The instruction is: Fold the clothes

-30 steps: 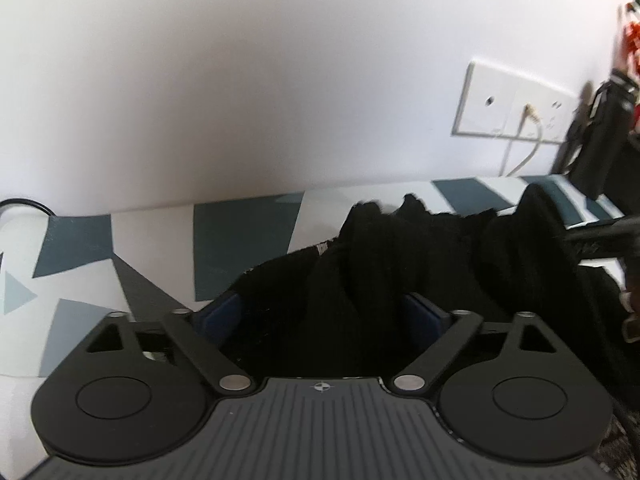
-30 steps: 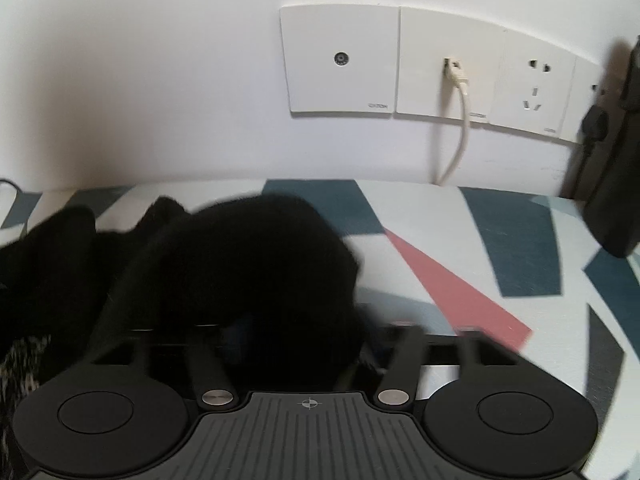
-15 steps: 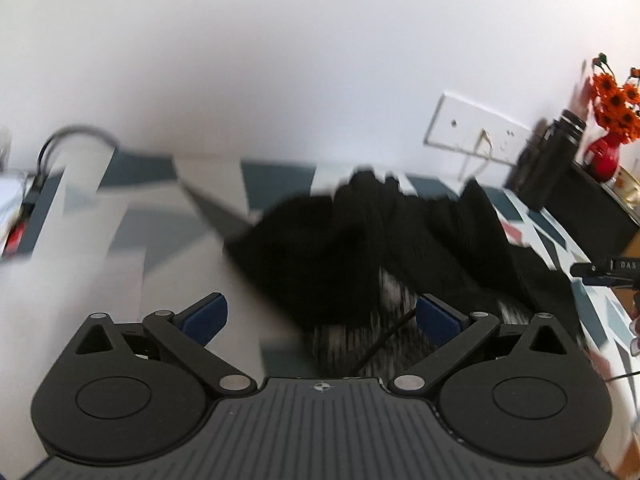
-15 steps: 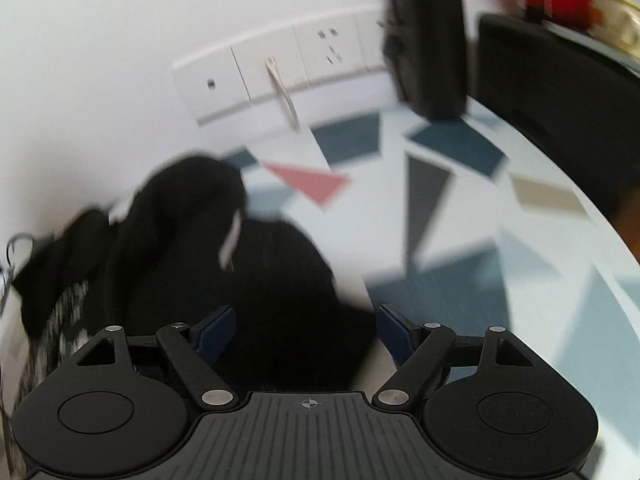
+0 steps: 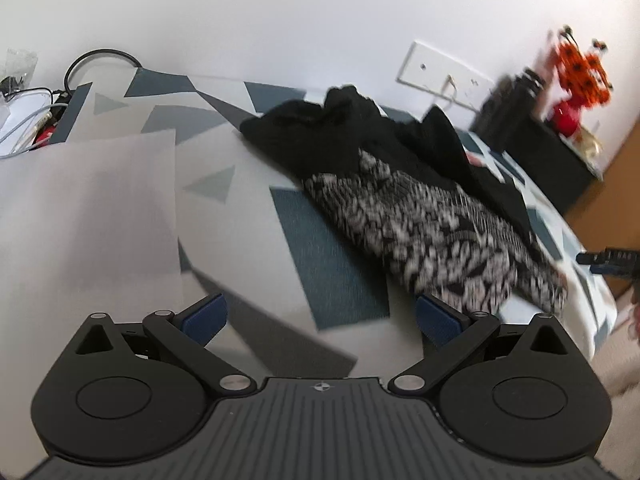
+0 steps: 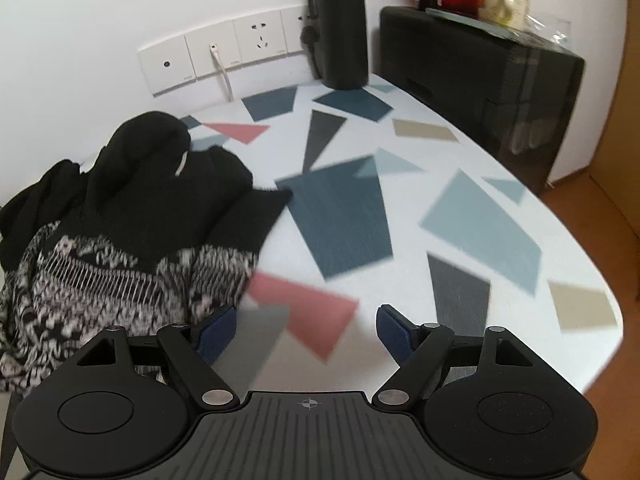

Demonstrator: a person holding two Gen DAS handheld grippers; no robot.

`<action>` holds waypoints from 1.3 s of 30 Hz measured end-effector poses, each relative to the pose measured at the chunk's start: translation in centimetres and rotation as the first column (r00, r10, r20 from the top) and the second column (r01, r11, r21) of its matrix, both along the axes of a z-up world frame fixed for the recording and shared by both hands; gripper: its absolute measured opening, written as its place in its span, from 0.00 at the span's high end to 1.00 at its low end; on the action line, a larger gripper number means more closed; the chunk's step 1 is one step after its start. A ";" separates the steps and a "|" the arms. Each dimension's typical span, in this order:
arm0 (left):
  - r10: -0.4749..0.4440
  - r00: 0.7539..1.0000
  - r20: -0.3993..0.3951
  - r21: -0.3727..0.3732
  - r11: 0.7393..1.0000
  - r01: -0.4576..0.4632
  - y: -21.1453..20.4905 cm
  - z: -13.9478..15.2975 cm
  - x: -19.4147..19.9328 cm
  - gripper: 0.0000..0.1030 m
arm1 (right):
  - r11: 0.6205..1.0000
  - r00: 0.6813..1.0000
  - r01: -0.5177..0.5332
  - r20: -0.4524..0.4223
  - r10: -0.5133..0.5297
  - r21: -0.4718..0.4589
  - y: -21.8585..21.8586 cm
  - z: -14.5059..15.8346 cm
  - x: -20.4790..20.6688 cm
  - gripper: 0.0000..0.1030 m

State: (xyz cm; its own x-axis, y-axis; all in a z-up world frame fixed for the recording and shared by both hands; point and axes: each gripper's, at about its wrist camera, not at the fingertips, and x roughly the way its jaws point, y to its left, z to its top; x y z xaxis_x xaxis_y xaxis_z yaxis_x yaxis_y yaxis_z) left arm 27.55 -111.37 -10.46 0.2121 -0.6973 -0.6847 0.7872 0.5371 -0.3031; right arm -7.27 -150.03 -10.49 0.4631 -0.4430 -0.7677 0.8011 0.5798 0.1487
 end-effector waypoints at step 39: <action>-0.153 0.981 -0.118 -0.235 0.964 0.122 2.4 0.8 0.9 0.01 | 0.910 0.916 -0.398 -0.110 0.386 -0.118 8.0 -4.4 8.8 0.50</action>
State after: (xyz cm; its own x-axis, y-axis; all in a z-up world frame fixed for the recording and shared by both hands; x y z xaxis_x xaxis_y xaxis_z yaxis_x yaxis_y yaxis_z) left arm 28.45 -109.02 -9.65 0.0204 -0.8528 -0.5219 0.7924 0.3321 -0.5117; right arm 1.50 -141.98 -14.90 0.5588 -0.3411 -0.7559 0.5112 0.8594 -0.0099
